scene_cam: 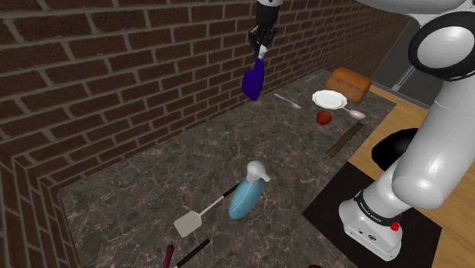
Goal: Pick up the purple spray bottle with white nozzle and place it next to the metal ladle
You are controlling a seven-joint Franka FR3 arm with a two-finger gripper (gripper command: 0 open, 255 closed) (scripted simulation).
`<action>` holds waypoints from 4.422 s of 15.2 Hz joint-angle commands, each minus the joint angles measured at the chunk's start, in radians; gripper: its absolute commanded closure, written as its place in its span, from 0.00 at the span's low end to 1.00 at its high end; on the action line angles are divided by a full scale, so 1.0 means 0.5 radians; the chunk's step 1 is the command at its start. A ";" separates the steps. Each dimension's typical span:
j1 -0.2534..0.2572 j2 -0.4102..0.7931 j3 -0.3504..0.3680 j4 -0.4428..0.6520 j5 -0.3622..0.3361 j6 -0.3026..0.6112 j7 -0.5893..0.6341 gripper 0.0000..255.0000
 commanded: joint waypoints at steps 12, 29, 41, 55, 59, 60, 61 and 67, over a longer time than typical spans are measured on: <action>-0.311 -0.345 -0.210 -0.142 0.049 -0.198 -0.521 1.00; -0.766 -0.182 -0.561 0.522 0.138 -0.703 -1.296 1.00; -0.829 -0.278 -0.603 0.202 0.122 -0.479 -1.416 1.00; -0.802 -0.450 -0.588 -0.408 0.078 -0.036 -1.391 1.00; -0.800 -0.474 -0.586 -0.546 0.072 0.079 -1.387 1.00; -0.799 -0.479 -0.586 -0.579 0.071 0.107 -1.386 1.00; -0.799 -0.483 -0.585 -0.610 0.070 0.135 -1.386 1.00; -0.797 -0.496 -0.584 -0.788 0.067 0.300 -1.384 1.00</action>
